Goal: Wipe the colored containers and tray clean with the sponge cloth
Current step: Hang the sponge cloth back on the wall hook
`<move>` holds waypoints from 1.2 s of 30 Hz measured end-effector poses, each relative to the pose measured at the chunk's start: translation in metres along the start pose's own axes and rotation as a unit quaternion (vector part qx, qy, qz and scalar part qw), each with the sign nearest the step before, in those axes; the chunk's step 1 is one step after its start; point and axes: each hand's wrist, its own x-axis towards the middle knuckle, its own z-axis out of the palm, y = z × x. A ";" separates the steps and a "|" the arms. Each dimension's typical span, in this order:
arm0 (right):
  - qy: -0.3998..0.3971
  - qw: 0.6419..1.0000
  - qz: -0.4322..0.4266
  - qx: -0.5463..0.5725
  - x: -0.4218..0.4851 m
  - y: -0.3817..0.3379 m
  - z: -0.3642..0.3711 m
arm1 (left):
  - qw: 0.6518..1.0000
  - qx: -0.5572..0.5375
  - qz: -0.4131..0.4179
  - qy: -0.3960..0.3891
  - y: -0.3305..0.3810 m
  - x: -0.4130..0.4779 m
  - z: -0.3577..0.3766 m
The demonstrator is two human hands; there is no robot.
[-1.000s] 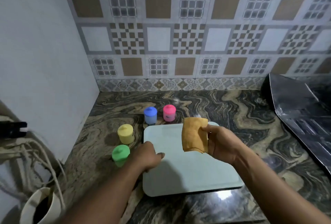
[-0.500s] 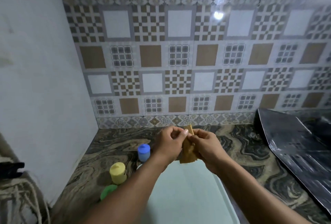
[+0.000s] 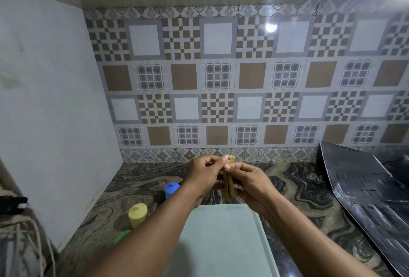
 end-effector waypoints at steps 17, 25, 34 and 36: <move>-0.053 0.997 0.012 0.063 0.012 -0.001 -0.017 | 0.996 -0.053 -0.049 0.044 0.005 -0.004 0.001; 0.069 0.995 0.048 0.055 0.053 0.013 -0.011 | 0.981 0.037 -0.052 0.182 -0.016 0.030 -0.045; 0.083 0.993 0.036 -0.070 0.102 0.021 0.026 | 0.970 0.143 -0.021 0.197 -0.012 0.057 -0.111; 0.045 0.995 0.040 -0.075 0.114 0.022 0.044 | 0.969 0.174 -0.008 0.176 -0.005 0.059 -0.131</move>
